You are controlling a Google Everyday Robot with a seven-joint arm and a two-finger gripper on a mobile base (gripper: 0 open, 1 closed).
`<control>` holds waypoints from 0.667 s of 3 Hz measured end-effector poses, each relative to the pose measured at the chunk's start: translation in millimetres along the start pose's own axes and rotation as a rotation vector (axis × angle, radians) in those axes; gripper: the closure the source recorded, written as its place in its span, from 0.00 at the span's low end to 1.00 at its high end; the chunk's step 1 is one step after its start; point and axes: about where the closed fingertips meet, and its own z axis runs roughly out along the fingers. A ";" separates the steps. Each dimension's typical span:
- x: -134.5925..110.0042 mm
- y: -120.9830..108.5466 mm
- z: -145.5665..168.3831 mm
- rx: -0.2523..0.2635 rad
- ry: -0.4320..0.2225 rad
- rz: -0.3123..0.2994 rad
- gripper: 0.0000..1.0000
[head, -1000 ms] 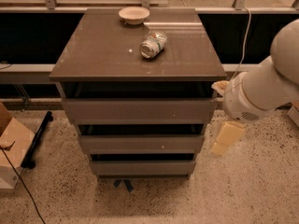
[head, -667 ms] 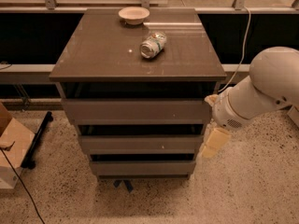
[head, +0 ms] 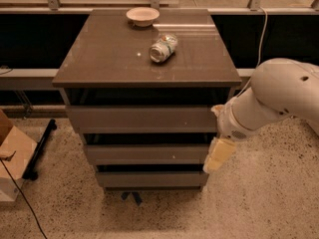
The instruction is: Open bottom drawer
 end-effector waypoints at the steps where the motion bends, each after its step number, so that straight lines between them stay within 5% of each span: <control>1: -0.4 1.0 33.3 -0.003 -0.001 -0.021 0.00; 2: 5.5 7.4 77.3 -0.002 -0.007 -0.033 0.00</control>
Offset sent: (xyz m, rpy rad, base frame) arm 0.0196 0.0348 -0.1344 0.0027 -0.0201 0.0393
